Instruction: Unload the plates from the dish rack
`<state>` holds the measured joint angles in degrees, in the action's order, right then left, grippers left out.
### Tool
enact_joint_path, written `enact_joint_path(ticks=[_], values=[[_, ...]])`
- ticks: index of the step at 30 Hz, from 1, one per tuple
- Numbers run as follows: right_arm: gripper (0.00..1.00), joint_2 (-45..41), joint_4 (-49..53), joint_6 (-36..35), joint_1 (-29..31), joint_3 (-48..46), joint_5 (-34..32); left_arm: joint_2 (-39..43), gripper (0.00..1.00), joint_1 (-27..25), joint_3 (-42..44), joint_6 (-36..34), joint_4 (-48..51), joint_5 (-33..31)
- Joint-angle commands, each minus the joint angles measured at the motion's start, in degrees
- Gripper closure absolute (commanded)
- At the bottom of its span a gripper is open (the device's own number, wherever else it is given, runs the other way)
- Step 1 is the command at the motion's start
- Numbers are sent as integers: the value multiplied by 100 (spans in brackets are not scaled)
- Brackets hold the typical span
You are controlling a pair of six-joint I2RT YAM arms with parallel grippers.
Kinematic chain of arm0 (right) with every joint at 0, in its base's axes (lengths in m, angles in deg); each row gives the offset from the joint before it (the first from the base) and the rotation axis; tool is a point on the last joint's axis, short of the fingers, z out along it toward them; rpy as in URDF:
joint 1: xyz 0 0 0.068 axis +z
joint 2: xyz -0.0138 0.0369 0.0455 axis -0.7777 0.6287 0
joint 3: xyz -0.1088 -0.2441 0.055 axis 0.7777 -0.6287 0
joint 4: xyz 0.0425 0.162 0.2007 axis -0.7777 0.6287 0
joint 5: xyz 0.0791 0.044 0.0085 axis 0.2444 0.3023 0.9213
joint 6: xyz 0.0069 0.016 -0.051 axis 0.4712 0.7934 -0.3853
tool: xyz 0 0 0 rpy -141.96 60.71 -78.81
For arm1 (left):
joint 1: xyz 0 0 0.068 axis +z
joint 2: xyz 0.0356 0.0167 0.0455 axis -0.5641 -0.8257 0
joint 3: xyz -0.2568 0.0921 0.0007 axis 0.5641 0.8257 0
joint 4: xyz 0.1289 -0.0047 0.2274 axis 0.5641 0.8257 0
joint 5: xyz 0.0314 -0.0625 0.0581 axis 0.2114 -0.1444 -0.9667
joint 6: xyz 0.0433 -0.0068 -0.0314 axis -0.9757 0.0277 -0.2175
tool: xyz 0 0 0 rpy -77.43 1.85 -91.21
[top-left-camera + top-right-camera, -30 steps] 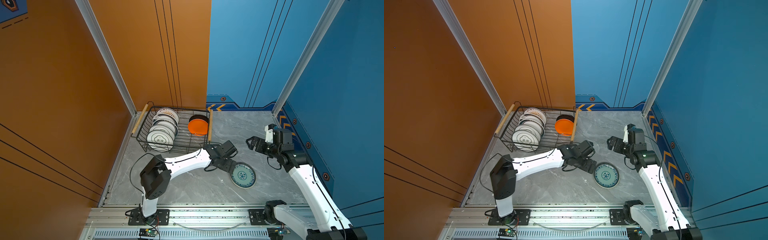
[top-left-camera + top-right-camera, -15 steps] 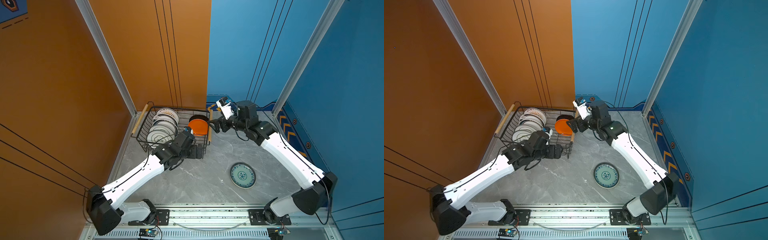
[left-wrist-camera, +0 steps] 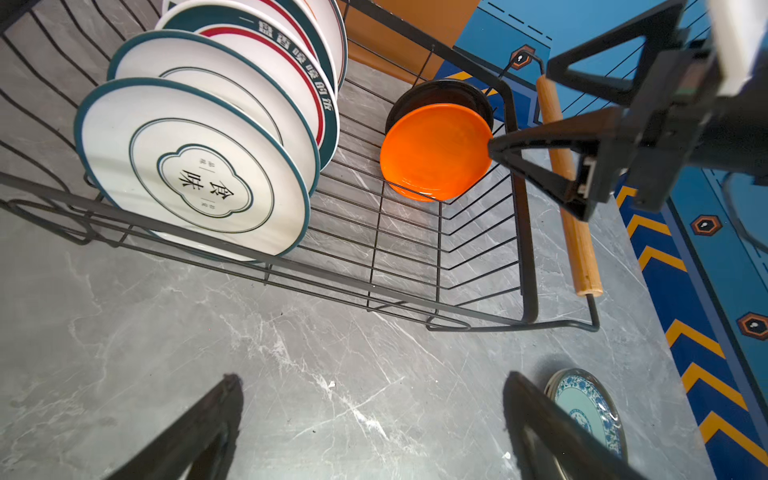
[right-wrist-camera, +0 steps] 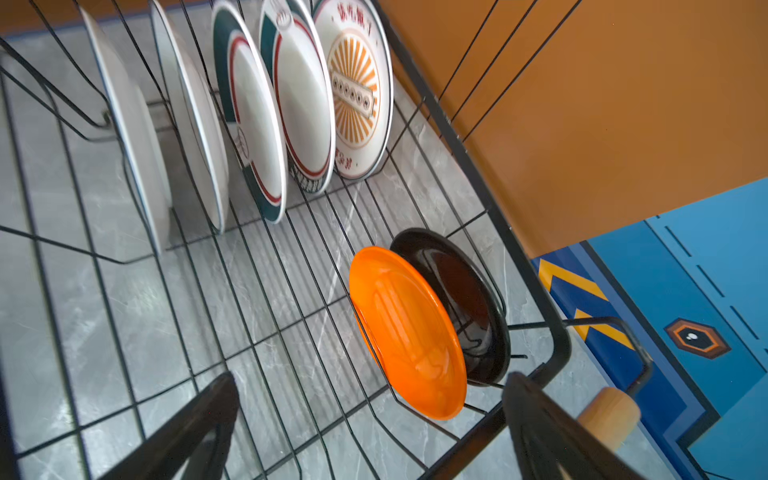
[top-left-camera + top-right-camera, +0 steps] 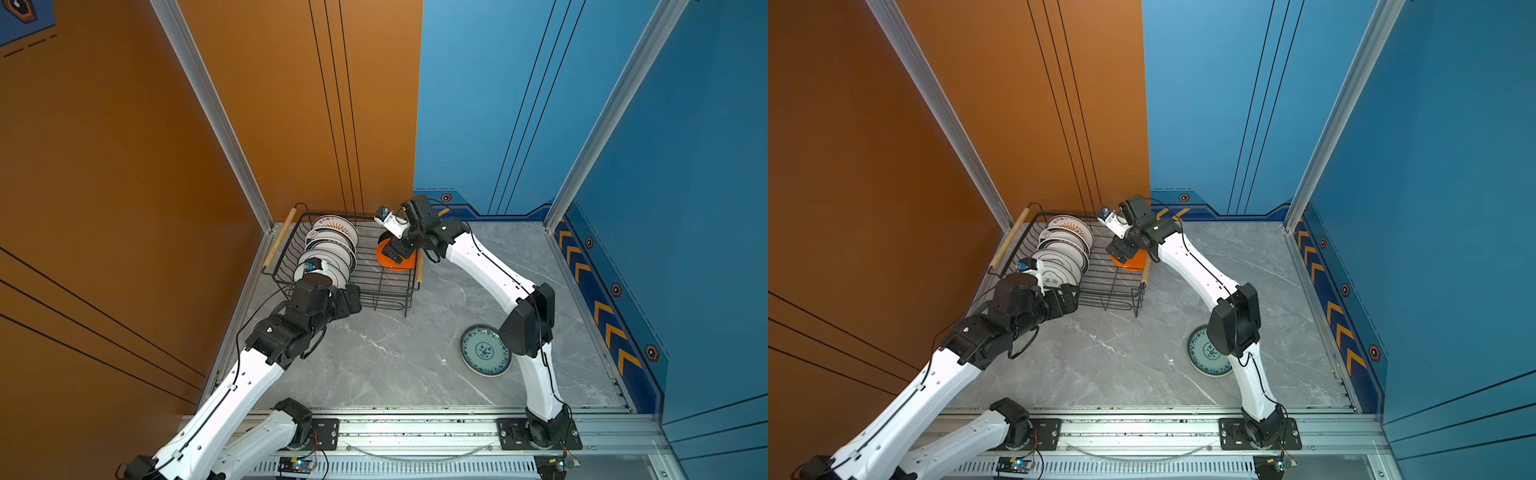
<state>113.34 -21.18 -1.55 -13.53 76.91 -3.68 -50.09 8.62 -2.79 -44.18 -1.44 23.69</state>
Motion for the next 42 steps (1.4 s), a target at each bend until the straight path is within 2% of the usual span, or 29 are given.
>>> enact_joint_path(ticks=[1, 5, 10, 18, 23, 31, 42], values=[[12, 237, 284, -316, 28, 362, -387, 177, 2, 200, 126, -150, 117, 524], [28, 483, 282, -269, -40, 471, -238, 240, 2, 326, 175, -301, 125, 661], [35, 649, 284, -167, -136, 535, -119, 389, 2, 340, 192, -309, 134, 565], [39, 1007, 284, -176, -241, 802, -135, 712, 2, 369, 289, -274, 125, 321], [45, 1248, 284, -180, -293, 1066, -151, 768, 2, 397, 305, -257, 81, 205], [47, 1495, 284, -108, -370, 1171, -159, 787, 2, 452, 431, -274, -81, 128], [50, 1153, 362, -157, -274, 1014, 70, 656, 2, 506, 564, -264, -332, 253]])
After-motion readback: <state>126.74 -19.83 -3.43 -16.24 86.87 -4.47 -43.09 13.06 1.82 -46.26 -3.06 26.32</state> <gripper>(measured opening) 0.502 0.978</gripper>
